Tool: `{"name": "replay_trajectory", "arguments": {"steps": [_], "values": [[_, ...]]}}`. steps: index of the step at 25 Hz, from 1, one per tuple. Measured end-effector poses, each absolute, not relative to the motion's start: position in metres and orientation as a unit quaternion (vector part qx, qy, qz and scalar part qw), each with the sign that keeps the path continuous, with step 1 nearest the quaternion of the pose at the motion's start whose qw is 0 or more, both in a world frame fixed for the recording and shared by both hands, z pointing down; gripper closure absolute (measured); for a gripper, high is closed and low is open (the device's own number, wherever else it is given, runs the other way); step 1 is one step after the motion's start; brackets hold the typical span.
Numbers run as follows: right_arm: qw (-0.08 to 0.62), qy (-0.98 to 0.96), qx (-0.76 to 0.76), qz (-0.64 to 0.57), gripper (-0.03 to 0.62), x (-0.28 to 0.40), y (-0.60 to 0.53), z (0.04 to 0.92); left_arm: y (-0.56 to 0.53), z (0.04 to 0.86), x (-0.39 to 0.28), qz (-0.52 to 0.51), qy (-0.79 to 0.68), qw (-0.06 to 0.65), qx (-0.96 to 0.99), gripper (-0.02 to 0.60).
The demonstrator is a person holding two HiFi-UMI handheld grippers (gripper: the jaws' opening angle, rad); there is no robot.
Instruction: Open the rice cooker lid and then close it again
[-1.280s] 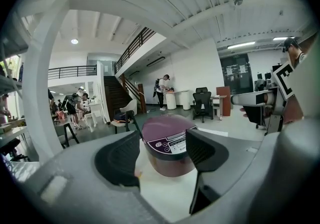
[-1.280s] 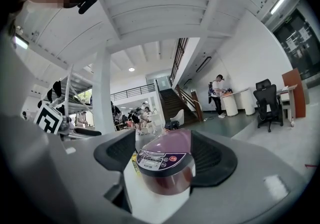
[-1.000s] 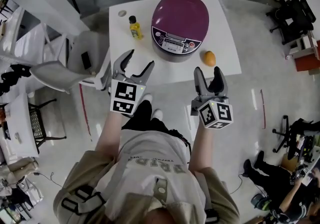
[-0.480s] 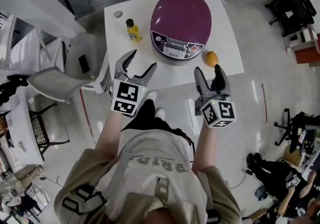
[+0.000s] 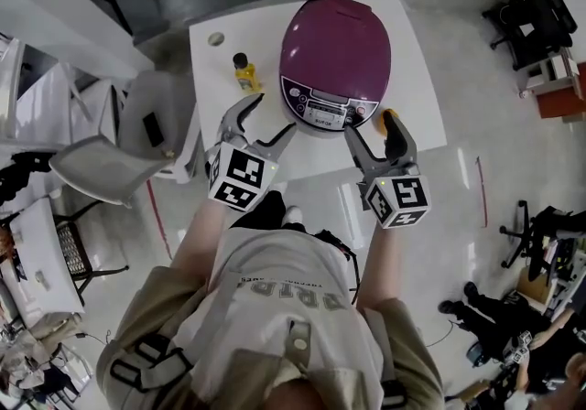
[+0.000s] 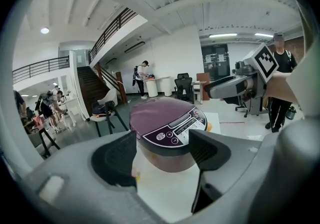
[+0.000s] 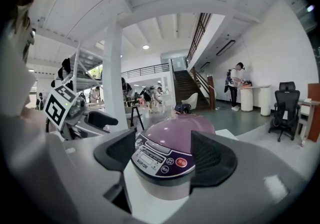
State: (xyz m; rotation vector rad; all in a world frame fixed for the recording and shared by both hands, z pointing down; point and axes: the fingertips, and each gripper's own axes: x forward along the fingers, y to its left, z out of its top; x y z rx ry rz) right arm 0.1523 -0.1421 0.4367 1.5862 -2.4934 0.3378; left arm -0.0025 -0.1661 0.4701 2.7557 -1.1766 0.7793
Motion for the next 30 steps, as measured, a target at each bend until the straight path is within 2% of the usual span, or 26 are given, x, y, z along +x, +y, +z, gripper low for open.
{"name": "replay_trajectory", "arguments": {"steps": [6, 20, 30], "values": [[0.164, -0.868, 0.46, 0.096, 0.273, 0.122, -0.155, 0.45, -0.172, 0.481, 0.015, 0.293, -0.312, -0.007, 0.904, 0.244], [0.407, -0.87, 0.274, 0.037, 0.273, 0.09, -0.153, 0.497, -0.165, 0.512, 0.054, 0.435, -0.12, -0.144, 0.881, 0.242], [0.51, -0.837, 0.199, 0.013, 0.273, 0.083, -0.152, 0.52, -0.164, 0.522, 0.079, 0.506, -0.035, -0.218, 0.834, 0.242]]}}
